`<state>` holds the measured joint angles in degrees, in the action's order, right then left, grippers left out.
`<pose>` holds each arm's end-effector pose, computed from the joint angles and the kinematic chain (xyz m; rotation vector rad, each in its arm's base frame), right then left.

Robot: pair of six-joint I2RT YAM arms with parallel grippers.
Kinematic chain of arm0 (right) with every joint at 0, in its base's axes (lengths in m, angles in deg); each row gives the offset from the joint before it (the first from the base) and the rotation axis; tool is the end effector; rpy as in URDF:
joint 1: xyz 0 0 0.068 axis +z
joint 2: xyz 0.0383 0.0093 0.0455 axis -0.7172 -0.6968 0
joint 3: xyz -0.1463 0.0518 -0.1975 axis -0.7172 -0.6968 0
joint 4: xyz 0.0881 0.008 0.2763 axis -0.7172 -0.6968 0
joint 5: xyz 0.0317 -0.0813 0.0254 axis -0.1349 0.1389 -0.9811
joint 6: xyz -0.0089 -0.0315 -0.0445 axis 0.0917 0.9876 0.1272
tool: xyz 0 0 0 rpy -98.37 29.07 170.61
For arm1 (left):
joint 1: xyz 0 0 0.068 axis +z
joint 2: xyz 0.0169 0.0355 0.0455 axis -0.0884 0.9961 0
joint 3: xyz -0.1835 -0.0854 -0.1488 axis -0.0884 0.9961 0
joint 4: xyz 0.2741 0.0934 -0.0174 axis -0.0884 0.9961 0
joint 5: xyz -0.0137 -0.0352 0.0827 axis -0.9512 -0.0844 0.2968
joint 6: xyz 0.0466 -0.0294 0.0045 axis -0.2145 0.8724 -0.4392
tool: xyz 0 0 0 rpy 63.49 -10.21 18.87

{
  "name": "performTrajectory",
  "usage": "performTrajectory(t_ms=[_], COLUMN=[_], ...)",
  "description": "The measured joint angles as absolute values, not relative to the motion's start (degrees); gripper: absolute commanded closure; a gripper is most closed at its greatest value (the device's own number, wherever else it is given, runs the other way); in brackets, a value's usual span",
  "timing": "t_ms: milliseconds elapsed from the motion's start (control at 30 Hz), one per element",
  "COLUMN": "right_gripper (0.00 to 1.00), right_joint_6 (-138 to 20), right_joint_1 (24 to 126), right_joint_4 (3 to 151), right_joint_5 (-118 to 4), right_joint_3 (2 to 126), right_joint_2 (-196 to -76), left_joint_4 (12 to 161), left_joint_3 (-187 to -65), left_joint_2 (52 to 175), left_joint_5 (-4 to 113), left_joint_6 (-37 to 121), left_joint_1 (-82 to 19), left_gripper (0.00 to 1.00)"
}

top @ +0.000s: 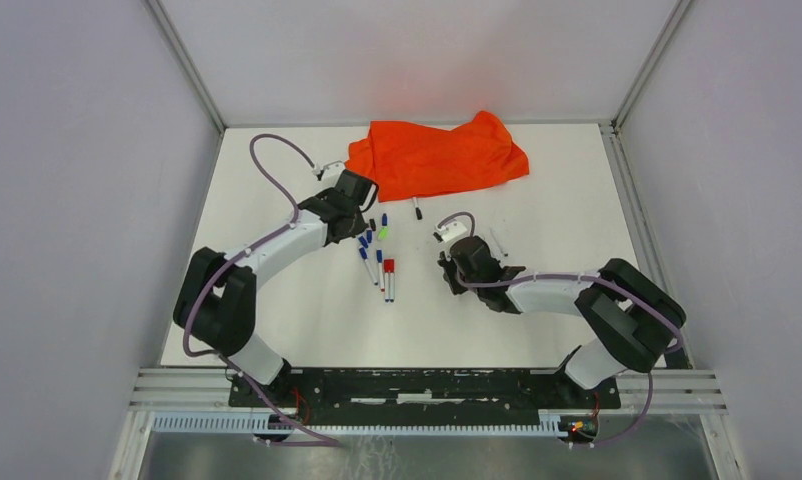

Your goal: Open the pen caps

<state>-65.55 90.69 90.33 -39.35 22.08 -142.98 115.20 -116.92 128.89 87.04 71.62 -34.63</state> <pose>0.2196 0.2097 0.0914 -0.5434 2.2448 0.3339 0.3192 -0.1632 0.1917 -0.4038 2.3710 -0.0200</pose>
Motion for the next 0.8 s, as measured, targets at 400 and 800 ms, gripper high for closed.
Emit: performTrajectory(t_ms=[400, 800], right_gripper=[0.87, 0.70], right_joint_6=[-63.4, -61.9], right_joint_1=[89.6, 88.4], right_joint_4=[86.3, 86.2], right_joint_5=[-31.0, -29.1], right_joint_3=[26.2, 26.4], right_joint_2=[-145.7, -146.0], left_joint_4=[116.6, 113.9], left_joint_3=[-116.9, -115.3], left_joint_2=[133.7, 136.0], left_joint_5=[87.3, 83.5], left_joint_6=[71.7, 71.8], left_joint_1=[-30.8, -29.6], left_gripper=[0.63, 0.62])
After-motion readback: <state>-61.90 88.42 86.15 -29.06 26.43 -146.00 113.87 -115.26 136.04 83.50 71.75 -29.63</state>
